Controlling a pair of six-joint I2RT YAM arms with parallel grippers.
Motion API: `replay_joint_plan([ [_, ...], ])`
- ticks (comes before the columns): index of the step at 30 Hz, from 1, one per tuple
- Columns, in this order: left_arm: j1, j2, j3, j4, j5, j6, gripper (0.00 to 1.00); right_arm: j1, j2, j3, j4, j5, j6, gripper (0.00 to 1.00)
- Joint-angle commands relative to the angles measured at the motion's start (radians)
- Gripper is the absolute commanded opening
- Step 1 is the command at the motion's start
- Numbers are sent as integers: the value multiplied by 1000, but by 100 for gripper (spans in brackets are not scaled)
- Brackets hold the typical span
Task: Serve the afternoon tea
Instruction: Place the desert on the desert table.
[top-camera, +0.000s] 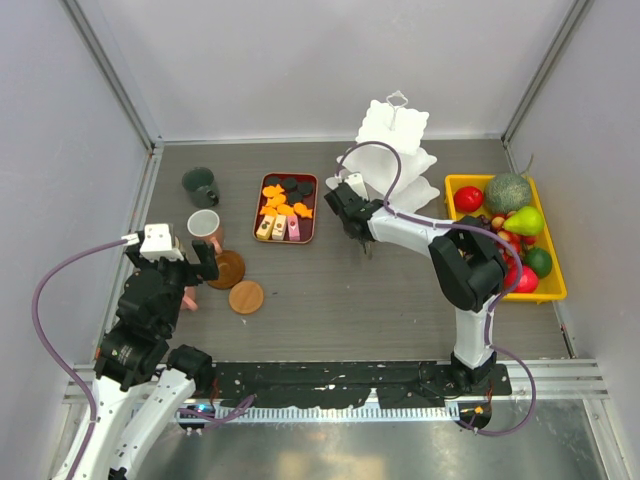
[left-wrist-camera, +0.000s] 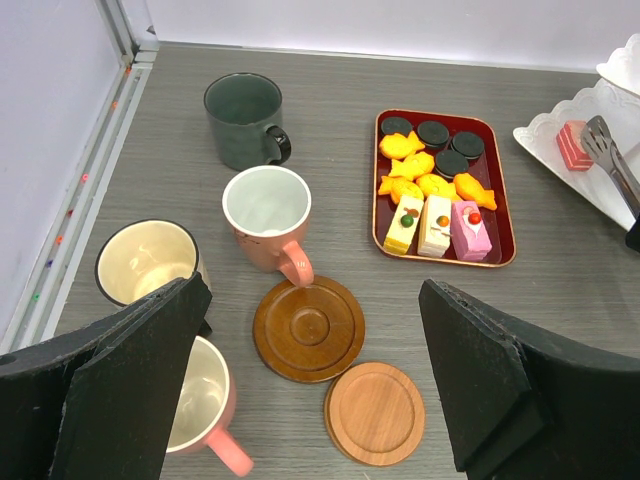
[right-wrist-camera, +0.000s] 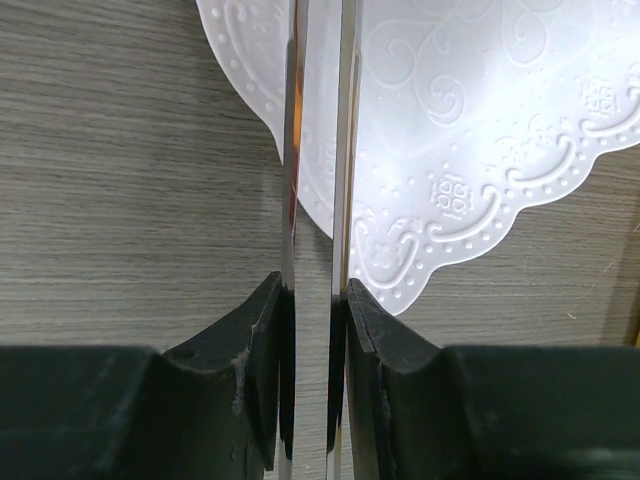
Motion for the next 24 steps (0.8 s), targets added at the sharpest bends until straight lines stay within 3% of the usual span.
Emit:
replay_joint_plan([
  [1, -4, 3, -4, 46, -15, 3, 99, -4, -4, 46, 30, 3, 44, 31],
  [9, -4, 0, -4, 46, -13, 5, 99, -4, -90, 4, 0, -20, 58, 42],
  [24, -4, -3, -2, 46, -15, 7, 99, 30, -265, -118, -67, -80, 87, 46],
])
